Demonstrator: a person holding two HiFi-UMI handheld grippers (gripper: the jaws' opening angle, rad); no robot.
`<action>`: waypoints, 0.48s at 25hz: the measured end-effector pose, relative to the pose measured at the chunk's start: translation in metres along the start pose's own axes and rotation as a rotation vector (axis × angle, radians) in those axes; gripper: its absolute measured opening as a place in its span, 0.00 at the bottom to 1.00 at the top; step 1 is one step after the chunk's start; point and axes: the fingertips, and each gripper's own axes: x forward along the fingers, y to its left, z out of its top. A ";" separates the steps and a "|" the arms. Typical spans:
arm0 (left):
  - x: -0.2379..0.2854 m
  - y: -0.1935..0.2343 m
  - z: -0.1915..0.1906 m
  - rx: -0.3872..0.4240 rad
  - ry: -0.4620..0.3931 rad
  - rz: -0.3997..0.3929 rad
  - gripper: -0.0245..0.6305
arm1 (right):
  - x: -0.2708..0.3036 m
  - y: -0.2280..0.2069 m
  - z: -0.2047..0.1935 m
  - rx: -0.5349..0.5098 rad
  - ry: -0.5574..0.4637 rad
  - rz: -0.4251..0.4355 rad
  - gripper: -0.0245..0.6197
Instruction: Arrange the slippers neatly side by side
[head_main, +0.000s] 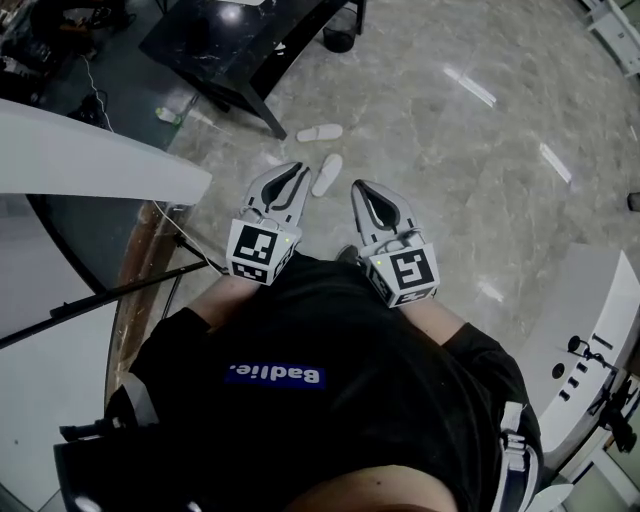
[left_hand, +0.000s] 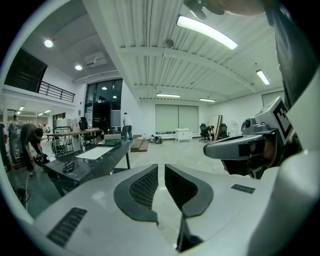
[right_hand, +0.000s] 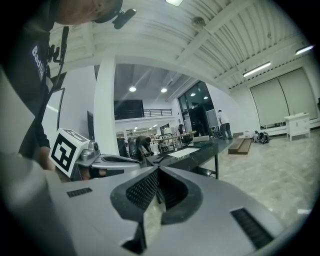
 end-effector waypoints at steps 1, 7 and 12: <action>0.002 0.006 -0.002 0.004 0.004 -0.005 0.06 | 0.004 -0.001 0.000 0.002 0.004 -0.007 0.04; 0.018 0.055 -0.021 0.021 0.024 -0.069 0.12 | 0.047 0.002 -0.005 -0.001 0.041 -0.080 0.04; 0.031 0.113 -0.043 0.055 0.054 -0.166 0.16 | 0.092 0.017 -0.009 0.043 0.070 -0.202 0.04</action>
